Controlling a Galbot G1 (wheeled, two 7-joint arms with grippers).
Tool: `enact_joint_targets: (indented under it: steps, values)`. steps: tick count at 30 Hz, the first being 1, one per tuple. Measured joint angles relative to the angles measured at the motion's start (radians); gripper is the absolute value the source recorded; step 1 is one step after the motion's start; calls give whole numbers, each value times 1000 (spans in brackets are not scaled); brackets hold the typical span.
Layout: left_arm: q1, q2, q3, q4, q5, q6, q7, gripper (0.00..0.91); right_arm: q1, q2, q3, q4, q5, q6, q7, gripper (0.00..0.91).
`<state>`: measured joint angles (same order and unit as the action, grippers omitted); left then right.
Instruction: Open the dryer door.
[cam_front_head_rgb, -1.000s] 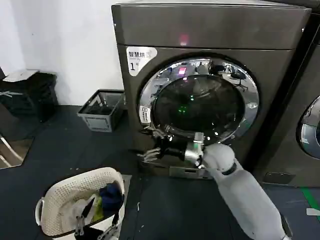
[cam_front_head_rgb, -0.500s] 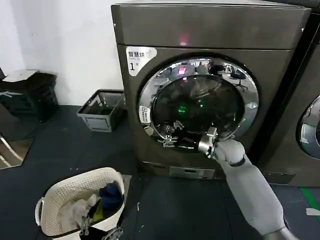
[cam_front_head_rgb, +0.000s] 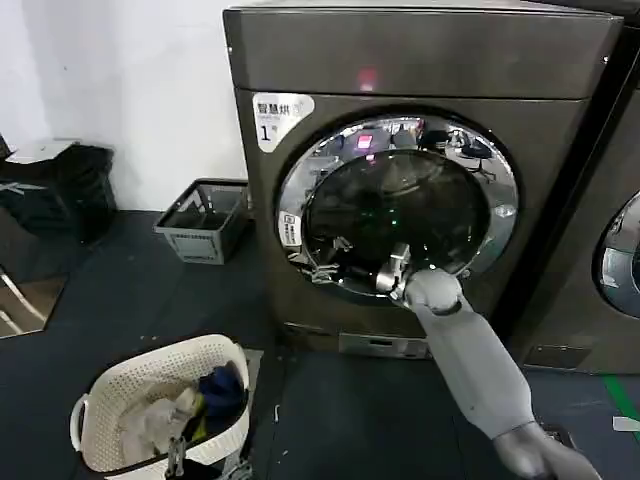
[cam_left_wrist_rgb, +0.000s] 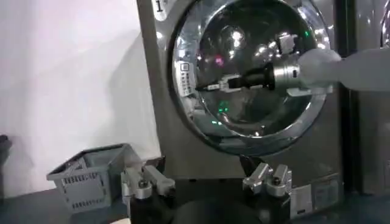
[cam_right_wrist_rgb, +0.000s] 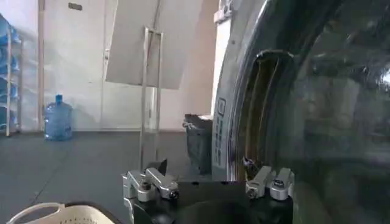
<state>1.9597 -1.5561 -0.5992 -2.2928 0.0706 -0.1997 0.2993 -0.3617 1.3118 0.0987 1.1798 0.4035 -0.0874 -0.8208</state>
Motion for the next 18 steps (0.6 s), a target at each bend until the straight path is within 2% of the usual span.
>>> enact_joint_targets:
  steps: [11, 18]
  values:
    - [-6, 8, 4, -7, -30, 16, 5, 907, 16, 19, -9, -22, 12, -6, -44, 907]
    - [-37, 26, -3, 9, -40, 55, -1, 907, -34, -22, 11, 40, 33, -58, -173, 907]
